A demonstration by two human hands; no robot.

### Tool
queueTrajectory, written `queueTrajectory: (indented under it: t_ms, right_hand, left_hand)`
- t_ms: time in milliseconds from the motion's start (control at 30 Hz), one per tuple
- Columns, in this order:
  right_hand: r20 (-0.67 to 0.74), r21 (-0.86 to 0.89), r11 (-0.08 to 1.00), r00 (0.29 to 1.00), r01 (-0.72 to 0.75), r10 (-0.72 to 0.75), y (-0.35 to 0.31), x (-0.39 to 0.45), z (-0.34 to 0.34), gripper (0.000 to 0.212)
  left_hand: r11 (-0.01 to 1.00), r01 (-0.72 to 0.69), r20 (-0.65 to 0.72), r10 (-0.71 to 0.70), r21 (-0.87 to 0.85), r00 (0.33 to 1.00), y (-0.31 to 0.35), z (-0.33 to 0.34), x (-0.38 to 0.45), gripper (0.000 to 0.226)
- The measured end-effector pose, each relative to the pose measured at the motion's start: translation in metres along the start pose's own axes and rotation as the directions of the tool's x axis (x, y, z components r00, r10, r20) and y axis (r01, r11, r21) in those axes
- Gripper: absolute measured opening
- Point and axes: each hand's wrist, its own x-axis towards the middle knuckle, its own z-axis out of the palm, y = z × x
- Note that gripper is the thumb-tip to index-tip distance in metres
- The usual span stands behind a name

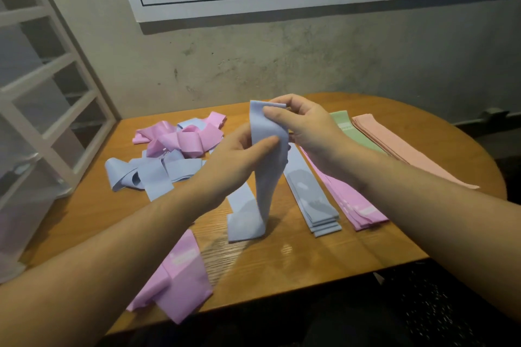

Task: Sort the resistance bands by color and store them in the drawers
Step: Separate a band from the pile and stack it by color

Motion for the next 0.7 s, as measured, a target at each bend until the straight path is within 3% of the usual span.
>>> queueTrajectory:
  t_ms: [100,200,300,500,700]
  right_hand:
    - [0.035,0.111,0.987,0.993,-0.119,0.116,0.007,-0.004,0.002,0.022]
    - [0.144,0.063,0.963,0.957,-0.262,0.251,0.02,-0.012,0.001,0.048]
    - [0.187,0.044,0.952,0.938,-0.304,0.291,0.033,-0.018,-0.006,0.063]
    - [0.163,-0.232,0.943,0.946,-0.24,0.281,0.048,-0.035,-0.024,0.016]
    - [0.082,-0.301,0.907,0.94,-0.293,0.331,0.053,-0.042,-0.047,0.016]
  left_hand:
    - [0.976,0.076,-0.033,-0.085,-0.204,0.996,0.008,0.006,0.004,0.028]
    - [0.933,0.12,-0.089,-0.159,-0.338,0.983,0.012,0.007,0.011,0.029]
    - [0.872,0.148,-0.135,-0.236,-0.467,0.962,0.014,0.004,0.019,0.031]
    - [0.742,0.202,-0.225,-0.431,-0.639,0.874,0.001,-0.005,0.049,0.039]
    - [0.782,0.306,-0.336,-0.537,-0.544,0.774,-0.021,0.006,0.079,0.046]
